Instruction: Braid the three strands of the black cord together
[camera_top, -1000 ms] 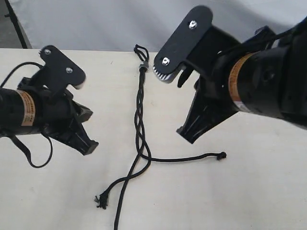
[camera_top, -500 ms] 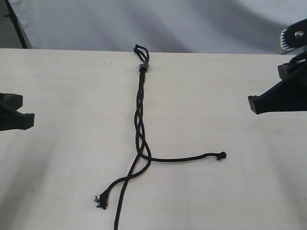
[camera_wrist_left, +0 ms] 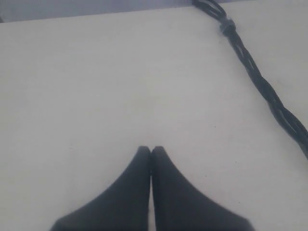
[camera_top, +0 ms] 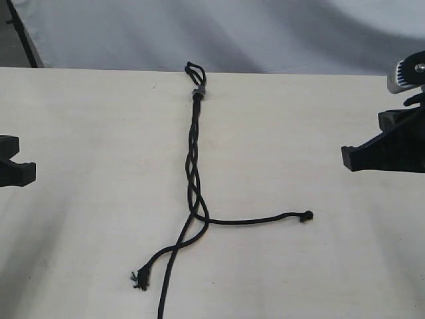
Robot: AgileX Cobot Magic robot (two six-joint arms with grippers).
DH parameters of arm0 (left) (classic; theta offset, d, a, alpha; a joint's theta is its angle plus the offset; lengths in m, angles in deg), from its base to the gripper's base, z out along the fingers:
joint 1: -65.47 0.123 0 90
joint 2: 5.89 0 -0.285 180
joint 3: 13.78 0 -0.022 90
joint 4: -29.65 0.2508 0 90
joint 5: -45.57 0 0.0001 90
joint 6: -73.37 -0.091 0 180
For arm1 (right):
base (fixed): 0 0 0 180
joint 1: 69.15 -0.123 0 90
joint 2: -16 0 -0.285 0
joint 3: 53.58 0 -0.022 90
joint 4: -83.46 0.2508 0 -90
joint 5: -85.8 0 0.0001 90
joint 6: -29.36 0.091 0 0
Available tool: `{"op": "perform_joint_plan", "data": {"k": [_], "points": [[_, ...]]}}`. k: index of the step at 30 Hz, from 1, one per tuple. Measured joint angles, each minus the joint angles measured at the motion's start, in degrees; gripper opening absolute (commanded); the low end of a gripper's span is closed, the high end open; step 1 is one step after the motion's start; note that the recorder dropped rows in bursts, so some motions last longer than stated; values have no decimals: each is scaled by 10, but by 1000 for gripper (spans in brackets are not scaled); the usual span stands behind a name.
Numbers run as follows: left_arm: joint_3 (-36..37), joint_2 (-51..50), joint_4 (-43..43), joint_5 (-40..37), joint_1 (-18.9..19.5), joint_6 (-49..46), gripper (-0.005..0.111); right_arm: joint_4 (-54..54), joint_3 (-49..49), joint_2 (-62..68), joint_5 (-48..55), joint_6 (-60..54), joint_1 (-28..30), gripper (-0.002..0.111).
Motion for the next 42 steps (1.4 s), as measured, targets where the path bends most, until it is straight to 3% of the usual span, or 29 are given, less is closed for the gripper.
{"op": "perform_joint_plan", "data": {"k": [27,35,42], "points": [[4,14,0,0,0,0,1,0,0,0,-6,1,0,0],[62,269,0,-3,0,-28,1,0,0,0,-6,1,0,0],[70,475,0,0,0,-32,1,0,0,0,-7,1,0,0]]}}
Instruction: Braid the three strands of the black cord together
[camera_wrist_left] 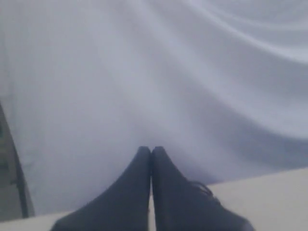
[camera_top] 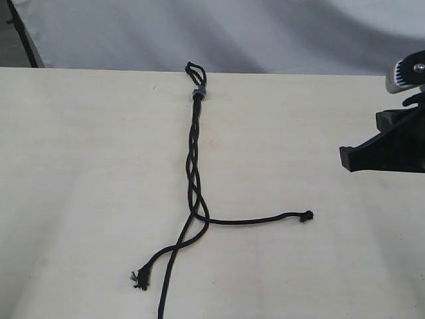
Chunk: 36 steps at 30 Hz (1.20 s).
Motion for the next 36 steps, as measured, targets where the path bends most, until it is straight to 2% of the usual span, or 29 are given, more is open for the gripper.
{"op": "perform_joint_plan", "data": {"k": [3,5,10,14,20,22,28,31,36], "points": [[0,51,-14,0,0,-3,1,0,0,0,-1,1,0,0],[1,71,-52,0,0,-32,1,0,0,0,-1,1,0,0],[40,92,-249,2,0,-235,1,0,0,0,-1,2,0,0],[91,92,-311,0,0,-311,1,0,0,0,-1,2,0,0],[126,92,-329,8,9,-326,1,0,0,0,-1,2,0,0],[126,92,-332,8,27,-326,1,0,0,0,-1,2,0,0],[126,92,-341,2,114,-300,1,0,0,0,-1,2,0,0],[126,93,-341,-17,134,-288,1,0,0,0,-1,2,0,0],[126,93,-341,-47,139,-269,1,0,0,0,-1,2,0,0]]}}
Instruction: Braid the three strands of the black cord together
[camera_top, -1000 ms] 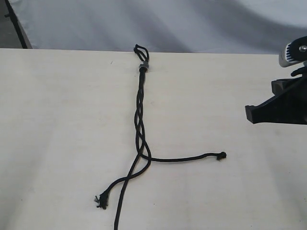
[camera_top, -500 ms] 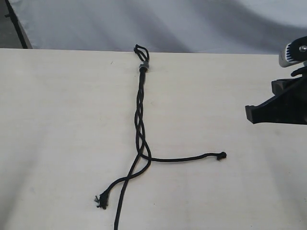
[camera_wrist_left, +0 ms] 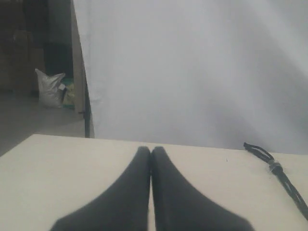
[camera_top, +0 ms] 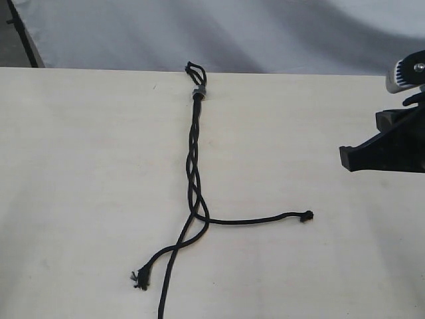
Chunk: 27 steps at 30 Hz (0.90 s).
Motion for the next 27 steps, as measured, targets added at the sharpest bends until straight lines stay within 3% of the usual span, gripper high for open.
{"op": "perform_joint_plan", "data": {"k": [9,27], "points": [[0,0,32,-67,0,38,1,0,0,0,0,0,0,0],[0,0,33,-69,0,40,1,0,0,0,0,0,0,0]]}}
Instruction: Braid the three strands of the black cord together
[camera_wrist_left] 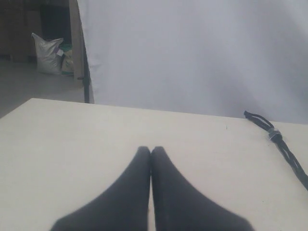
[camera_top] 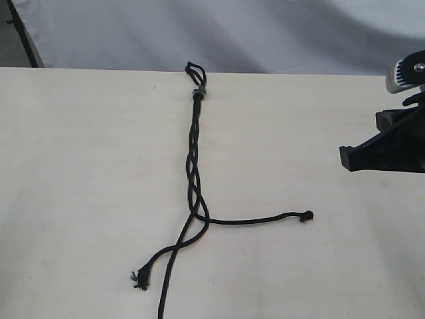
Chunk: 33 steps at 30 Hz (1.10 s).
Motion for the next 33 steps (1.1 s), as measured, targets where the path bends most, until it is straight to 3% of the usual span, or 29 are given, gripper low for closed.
{"op": "perform_joint_plan", "data": {"k": [12,17,20,26,29,33], "points": [[0,0,0,0,0,0,1,3,2,-9,-4,5,6,0],[0,0,0,-1,0,0,1,131,51,-75,-62,4,7,0],[0,0,0,-1,0,0,1,276,95,-150,-106,-89,7,0],[0,0,0,-1,0,0,1,693,212,-303,-238,-474,7,0],[0,0,0,-1,0,0,1,786,255,-365,-252,-593,7,0],[0,0,0,-1,0,0,1,818,290,-432,-256,-632,7,0]]}}
